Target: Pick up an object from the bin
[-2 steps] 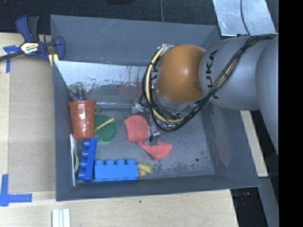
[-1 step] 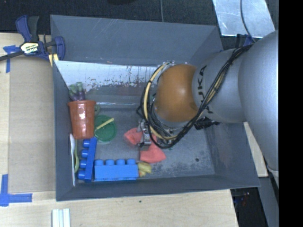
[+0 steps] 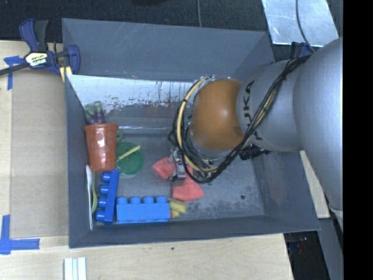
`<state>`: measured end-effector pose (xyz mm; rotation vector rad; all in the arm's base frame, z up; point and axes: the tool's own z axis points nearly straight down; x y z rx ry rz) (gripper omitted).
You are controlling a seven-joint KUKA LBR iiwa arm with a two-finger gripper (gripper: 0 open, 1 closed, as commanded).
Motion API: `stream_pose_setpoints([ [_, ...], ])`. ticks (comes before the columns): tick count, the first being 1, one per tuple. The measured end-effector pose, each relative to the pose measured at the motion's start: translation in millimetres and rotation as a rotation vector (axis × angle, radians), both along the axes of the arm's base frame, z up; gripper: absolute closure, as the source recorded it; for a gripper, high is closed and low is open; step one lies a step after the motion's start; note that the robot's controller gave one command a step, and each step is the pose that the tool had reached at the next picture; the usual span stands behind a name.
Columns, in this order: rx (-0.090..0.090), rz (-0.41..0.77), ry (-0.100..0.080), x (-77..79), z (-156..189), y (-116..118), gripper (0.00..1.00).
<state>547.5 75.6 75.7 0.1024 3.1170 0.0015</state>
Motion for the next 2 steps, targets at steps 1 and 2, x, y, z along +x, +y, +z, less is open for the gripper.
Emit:
stream_pose_setpoints([
  [1,-0.001,-0.004,0.007,-6.3,59,3,1.0],
  [2,-0.002,0.011,0.008,-10.6,135,-6,1.0],
])
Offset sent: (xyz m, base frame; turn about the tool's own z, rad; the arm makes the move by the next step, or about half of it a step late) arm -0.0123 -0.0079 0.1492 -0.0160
